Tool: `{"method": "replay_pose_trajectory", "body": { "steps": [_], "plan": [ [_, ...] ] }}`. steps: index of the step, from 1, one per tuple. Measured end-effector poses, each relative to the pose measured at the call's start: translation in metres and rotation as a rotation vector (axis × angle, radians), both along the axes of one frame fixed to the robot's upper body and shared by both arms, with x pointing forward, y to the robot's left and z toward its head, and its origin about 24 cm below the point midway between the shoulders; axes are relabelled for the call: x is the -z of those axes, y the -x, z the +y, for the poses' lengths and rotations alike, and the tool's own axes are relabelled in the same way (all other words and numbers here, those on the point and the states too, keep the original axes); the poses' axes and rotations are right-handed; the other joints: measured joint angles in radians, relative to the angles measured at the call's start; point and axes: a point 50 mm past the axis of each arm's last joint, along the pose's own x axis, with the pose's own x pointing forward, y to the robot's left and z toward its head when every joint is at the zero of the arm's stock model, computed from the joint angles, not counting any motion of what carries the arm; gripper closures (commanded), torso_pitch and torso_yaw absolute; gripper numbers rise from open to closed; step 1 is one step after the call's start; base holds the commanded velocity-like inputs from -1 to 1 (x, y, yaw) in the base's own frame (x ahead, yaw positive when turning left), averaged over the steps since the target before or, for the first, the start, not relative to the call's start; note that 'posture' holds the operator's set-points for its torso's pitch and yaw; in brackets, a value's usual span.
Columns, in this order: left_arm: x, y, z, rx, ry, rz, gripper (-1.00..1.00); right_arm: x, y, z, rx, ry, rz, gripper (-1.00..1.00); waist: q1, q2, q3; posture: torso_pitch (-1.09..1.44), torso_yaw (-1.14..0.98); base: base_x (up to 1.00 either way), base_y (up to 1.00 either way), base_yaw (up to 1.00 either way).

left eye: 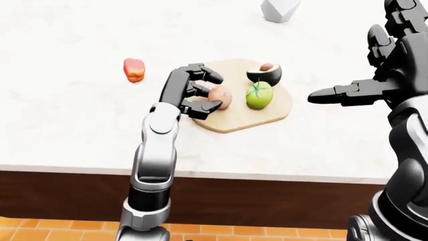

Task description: Place the avocado, onion, tomato and bell pepper on the cutting board.

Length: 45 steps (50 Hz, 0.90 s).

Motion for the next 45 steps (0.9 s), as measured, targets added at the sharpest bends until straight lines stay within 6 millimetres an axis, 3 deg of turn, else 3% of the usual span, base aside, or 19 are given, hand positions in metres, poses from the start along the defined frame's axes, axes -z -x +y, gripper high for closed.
{"method": "replay_pose_trajectory", "body": {
  "steps": [6,16,18,20,29,33,39,42,45],
  "plan": [
    [0.0,0.001,-0.001,0.006,-0.004,-0.001,0.06,0.002,0.0,0.0,-0.002,0.0,0.002,-1.0,0.0,0.0,0.0,0.16,0.0,0.0,0.0,0.0],
    [-0.006,0.003,0.0,0.005,-0.005,-0.019,-0.55,0.003,0.0,-0.001,0.004,-0.004,0.001,-1.0,0.0,0.0,-0.002,0.16,0.0,0.0,0.0,0.0],
    [-0.008,0.004,0.001,0.004,-0.006,-0.023,-0.59,0.004,0.0,-0.001,0.004,-0.005,0.002,-1.0,0.0,0.0,-0.002,0.16,0.0,0.0,0.0,0.0],
    [-0.01,0.004,0.002,0.003,-0.007,-0.026,-0.77,0.004,0.0,-0.001,0.003,-0.005,0.003,-1.0,0.0,0.0,-0.002,0.16,0.0,0.0,0.0,0.0],
    [-0.014,0.006,0.003,0.003,-0.008,-0.026,-1.0,0.006,0.0,-0.001,0.004,-0.007,0.003,-1.0,-0.001,-0.001,0.0,0.16,0.0,0.0,0.0,0.0],
    [-0.043,0.004,0.013,-0.013,0.017,-0.066,-1.0,0.007,-0.002,-0.001,0.003,-0.008,0.008,-1.0,-0.002,-0.003,0.007,0.16,0.0,0.0,0.0,0.0],
    [-0.099,-0.02,0.056,-0.192,0.075,-0.178,-1.0,0.009,-0.002,-0.002,0.007,-0.017,0.007,-1.0,-0.002,0.006,0.003,0.16,0.0,0.0,0.0,0.0],
    [-0.109,-0.033,0.064,-0.246,0.077,-0.191,-1.0,0.006,-0.001,-0.003,0.013,-0.023,-0.006,-1.0,0.001,0.009,0.0,0.16,0.0,0.0,0.0,0.0],
    [-0.107,-0.048,0.065,-0.259,0.059,-0.176,-1.0,0.003,-0.001,-0.001,0.009,-0.018,-0.014,-1.0,0.002,0.01,-0.001,0.16,0.0,0.0,0.0,0.0]
  ]
}}
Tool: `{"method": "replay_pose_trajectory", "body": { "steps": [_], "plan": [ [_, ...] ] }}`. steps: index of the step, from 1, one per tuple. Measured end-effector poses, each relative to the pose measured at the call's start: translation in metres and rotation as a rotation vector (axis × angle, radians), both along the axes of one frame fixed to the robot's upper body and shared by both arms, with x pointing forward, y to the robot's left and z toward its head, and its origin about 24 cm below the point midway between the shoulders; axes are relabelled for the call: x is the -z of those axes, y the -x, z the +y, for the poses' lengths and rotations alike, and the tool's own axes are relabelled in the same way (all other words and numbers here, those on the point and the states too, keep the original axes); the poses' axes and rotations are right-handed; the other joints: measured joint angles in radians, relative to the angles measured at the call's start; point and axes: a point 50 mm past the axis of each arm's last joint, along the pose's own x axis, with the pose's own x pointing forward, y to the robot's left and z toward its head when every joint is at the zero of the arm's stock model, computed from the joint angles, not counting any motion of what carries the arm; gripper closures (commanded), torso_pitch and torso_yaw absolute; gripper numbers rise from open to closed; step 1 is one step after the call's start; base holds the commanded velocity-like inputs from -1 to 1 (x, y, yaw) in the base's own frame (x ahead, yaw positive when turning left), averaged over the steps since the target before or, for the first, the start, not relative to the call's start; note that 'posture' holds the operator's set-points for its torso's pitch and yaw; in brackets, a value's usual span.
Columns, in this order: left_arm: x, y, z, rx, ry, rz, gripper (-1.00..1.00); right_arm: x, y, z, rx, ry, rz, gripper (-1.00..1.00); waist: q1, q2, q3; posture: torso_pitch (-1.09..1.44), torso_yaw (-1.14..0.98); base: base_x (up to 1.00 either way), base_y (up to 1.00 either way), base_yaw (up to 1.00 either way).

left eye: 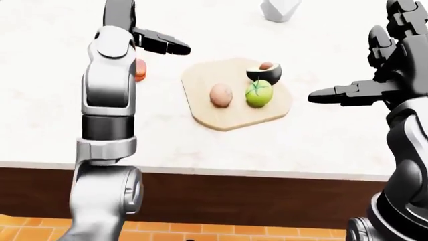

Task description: Place the avocado, onion, tomato and bell pepper on the cutting board.

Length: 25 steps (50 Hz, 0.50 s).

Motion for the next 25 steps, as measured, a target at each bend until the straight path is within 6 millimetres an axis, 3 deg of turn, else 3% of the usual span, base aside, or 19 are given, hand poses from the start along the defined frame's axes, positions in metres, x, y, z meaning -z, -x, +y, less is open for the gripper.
{"method": "replay_pose_trajectory", "body": {
  "steps": [9,25],
  "plan": [
    [0.016,-0.041,0.015,-0.086,0.093,0.103,-1.0,0.003,0.0,0.001,0.004,-0.008,0.031,-1.0,-0.001,-0.008,0.008,0.16,0.0,0.0,0.0,0.0],
    [0.035,-0.045,0.032,-0.218,0.022,0.068,-1.0,0.004,0.003,0.0,0.01,-0.006,0.022,-1.0,-0.007,-0.002,-0.001,0.16,0.0,0.0,0.0,0.0]
  ]
}}
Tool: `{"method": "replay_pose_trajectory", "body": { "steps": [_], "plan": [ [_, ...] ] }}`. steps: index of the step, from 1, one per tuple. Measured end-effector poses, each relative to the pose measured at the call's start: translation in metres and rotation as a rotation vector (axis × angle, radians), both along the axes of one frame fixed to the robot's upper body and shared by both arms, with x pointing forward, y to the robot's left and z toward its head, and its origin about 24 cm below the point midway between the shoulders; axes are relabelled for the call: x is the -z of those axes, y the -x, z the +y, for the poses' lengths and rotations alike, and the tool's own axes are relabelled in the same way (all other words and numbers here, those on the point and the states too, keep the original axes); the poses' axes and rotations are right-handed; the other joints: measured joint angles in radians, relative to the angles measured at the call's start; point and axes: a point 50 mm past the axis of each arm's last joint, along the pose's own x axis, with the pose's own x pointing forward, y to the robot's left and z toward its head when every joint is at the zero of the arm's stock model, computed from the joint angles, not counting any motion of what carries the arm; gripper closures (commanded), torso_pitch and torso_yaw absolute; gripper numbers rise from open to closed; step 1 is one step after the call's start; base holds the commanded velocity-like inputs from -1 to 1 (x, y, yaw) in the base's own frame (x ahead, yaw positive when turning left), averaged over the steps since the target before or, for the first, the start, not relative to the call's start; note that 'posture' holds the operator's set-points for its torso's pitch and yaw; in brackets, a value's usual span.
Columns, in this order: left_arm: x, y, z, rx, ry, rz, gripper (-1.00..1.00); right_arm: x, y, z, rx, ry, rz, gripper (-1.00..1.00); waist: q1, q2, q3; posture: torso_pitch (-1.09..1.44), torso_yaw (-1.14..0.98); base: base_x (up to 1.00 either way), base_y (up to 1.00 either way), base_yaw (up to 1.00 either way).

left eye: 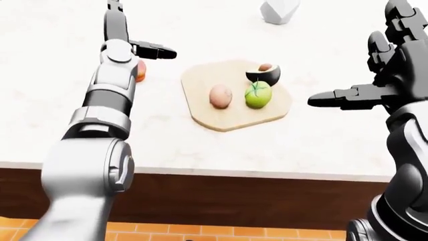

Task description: Place the avocado, onion, tomato and bell pepper on the cutting board.

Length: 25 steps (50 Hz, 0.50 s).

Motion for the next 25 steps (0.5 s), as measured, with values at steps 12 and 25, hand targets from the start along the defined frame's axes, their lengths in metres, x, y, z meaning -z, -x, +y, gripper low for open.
{"method": "replay_pose_trajectory", "body": {
  "steps": [12,25],
  "plan": [
    [0.011,0.002,0.013,-0.055,-0.081,0.005,-1.0,-0.002,-0.004,0.001,-0.004,0.004,-0.001,-1.0,-0.006,0.006,-0.003,0.16,0.0,0.0,0.0,0.0],
    [0.021,0.006,0.034,-0.141,-0.06,0.022,-1.0,-0.001,-0.005,0.001,-0.007,0.004,0.003,-1.0,-0.005,0.008,-0.003,0.16,0.0,0.0,0.0,0.0]
  ]
}}
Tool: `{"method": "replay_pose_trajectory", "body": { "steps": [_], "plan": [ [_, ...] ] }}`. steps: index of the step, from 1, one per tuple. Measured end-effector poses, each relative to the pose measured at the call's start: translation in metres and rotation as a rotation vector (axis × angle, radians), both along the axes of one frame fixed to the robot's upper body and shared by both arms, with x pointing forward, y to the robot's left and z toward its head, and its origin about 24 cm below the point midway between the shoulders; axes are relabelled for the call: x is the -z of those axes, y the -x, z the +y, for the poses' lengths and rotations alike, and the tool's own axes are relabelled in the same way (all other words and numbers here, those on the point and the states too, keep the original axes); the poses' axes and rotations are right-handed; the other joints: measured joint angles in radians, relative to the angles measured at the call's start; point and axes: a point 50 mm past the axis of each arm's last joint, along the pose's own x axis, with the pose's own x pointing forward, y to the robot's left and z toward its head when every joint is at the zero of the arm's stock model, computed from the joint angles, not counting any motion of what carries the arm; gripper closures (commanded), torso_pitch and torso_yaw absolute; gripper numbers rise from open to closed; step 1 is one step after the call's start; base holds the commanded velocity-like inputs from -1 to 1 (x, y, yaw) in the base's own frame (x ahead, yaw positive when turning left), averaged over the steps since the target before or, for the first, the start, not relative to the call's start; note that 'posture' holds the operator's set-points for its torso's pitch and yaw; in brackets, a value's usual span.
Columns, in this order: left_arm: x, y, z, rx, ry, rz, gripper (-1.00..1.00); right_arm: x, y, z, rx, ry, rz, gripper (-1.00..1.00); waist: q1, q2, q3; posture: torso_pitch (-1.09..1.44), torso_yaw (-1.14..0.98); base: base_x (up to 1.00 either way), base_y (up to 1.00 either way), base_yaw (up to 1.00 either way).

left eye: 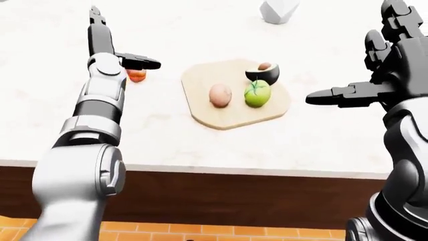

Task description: Place the avocado, onion, tomato and bell pepper on the cutting board.

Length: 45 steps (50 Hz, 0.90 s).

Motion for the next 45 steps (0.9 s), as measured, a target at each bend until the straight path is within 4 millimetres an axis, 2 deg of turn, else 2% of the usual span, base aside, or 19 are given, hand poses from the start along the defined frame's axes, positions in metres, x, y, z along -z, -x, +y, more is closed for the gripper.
{"method": "replay_pose_trajectory", "body": {
  "steps": [9,19,31,45],
  "plan": [
    [0.008,0.002,0.009,-0.02,0.04,0.009,-1.0,0.002,-0.003,0.002,0.004,0.001,0.005,-1.0,0.001,0.003,0.0,0.16,0.0,0.0,0.0,0.0],
    [0.002,0.002,0.009,0.001,0.064,-0.018,-1.0,0.001,0.002,0.001,0.003,0.004,-0.004,-1.0,0.001,0.003,0.003,0.18,0.0,0.0,0.0,0.0],
    [-0.003,0.002,0.009,0.012,0.062,-0.025,-1.0,0.0,0.0,0.0,0.003,0.004,0.001,-1.0,0.0,0.006,0.021,0.21,0.0,0.0,0.0,0.0],
    [0.004,0.002,0.01,0.005,0.054,-0.006,-1.0,-0.001,-0.003,0.002,-0.001,0.01,-0.001,-1.0,0.0,0.006,0.041,0.25,0.0,0.0,0.0,0.0]
  ]
}}
